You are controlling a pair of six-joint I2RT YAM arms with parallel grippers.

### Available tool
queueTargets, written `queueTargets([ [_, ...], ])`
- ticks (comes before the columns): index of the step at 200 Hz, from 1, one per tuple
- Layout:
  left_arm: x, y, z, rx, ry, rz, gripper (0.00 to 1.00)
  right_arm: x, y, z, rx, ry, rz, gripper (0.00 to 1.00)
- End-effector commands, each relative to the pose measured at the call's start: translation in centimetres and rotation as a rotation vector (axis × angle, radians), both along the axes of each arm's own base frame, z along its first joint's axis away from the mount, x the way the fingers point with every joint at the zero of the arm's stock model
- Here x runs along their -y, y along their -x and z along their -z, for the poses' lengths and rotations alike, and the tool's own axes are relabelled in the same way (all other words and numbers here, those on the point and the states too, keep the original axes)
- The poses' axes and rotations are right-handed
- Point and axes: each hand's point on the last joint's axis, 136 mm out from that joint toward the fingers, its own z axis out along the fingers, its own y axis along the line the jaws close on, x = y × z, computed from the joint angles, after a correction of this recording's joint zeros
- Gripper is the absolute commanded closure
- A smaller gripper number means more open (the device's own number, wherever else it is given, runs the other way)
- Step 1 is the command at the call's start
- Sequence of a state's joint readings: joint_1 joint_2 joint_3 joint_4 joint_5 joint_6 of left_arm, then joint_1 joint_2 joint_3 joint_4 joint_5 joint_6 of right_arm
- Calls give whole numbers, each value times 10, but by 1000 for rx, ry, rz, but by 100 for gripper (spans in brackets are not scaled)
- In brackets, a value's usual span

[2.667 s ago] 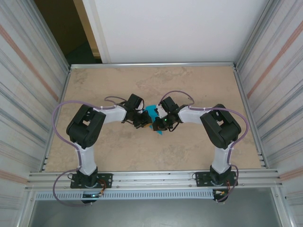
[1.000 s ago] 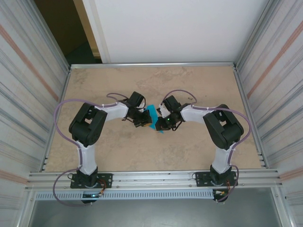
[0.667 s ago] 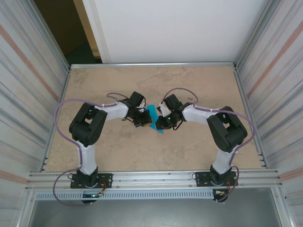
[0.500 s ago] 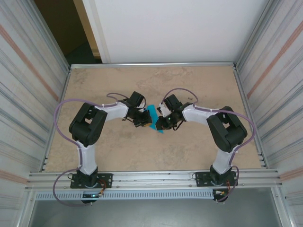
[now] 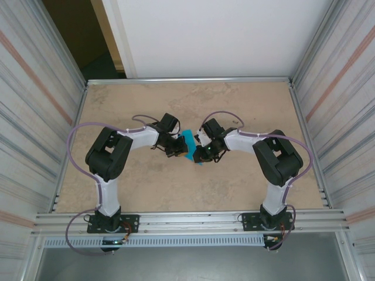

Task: Fold a paper plane with a square sheet of paper (pick it up from the middle)
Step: Third fold the triangle at the center of the table.

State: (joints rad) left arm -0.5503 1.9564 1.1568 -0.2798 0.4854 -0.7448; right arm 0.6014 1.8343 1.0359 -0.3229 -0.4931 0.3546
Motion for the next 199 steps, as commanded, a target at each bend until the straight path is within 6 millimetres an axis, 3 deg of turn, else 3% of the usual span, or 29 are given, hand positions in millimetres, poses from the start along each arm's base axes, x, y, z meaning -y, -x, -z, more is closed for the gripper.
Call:
queueTargets([
  [1,-40,22,52,-112,-199,-19,92,9,3,11,-22,38,7,86],
  [154,-43,20,54,-104,-213,22,93,17,2,24,-56,69,37,87],
  [175,-38,12,43,-72,-190,29,93,19,3,28,-66,85,38,88],
  [199,-25,-5,13,11,-125,45,92,23,8,34,-87,106,42,90],
])
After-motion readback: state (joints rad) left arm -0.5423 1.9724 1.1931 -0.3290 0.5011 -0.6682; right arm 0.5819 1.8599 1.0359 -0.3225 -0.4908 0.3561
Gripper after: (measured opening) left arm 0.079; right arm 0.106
